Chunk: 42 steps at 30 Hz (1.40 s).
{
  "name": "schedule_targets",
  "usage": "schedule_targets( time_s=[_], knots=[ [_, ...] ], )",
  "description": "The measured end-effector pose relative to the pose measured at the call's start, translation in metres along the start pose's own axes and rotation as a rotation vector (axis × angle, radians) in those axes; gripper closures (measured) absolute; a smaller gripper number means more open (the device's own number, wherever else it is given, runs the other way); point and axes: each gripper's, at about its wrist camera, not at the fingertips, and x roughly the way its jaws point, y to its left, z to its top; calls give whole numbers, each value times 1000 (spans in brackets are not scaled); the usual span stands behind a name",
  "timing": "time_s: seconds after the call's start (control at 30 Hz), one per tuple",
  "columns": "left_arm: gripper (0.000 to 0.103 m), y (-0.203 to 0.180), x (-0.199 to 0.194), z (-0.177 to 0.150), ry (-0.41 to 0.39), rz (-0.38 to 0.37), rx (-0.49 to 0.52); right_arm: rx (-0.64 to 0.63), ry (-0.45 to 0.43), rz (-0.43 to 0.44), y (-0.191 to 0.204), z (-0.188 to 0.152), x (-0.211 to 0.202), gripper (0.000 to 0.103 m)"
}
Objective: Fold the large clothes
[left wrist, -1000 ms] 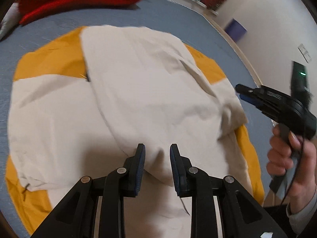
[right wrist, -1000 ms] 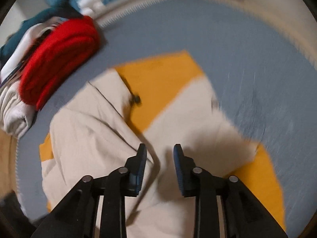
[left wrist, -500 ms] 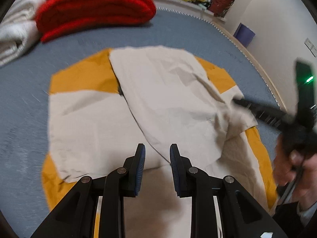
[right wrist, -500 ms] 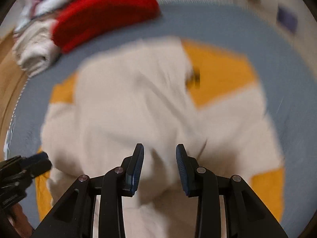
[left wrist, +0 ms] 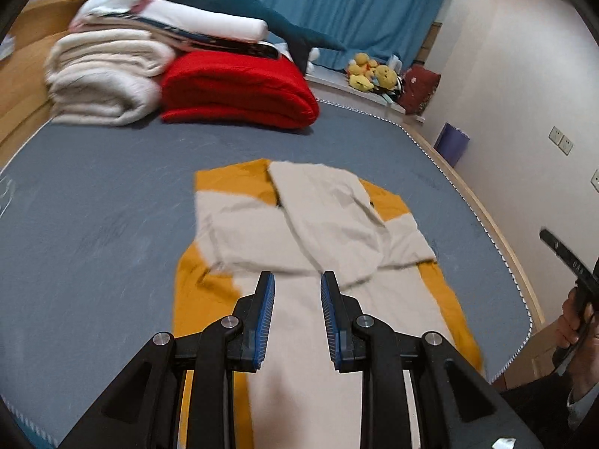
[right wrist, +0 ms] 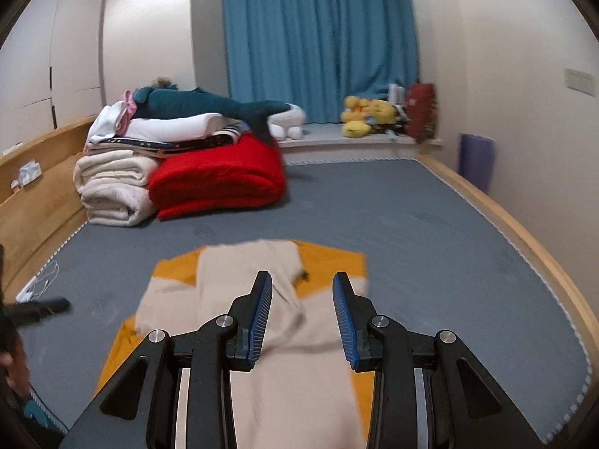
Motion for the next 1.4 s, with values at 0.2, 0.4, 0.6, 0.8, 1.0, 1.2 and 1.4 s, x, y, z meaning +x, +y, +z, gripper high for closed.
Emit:
schedule_targets(
  time_s=[0.2, 0.4, 0.6, 0.8, 1.0, 1.2, 1.4],
  knots=[
    [87, 39, -15, -96, 90, 128, -14, 74, 98, -93, -77, -74, -73, 68],
    [91, 87, 24, -129, 316, 159, -241, 161, 294, -149, -116, -161, -51, 68],
    [83, 116, 45, -152, 466, 161, -356, 139, 481, -100, -127, -197, -18, 68],
    [73, 134, 60, -180, 577, 212, -399, 213, 769, -167, -150, -253, 25, 68],
    [72, 135, 75, -193, 642, 238, -353, 284, 873, -196, -164, -280, 42, 62],
    [72, 125, 83, -194, 624, 276, -269, 230, 881, -215, -159, -286, 47, 61],
    [97, 107, 78, -190, 606, 247, -193, 243, 850, -150, -153, -283, 42, 97]
  ],
)
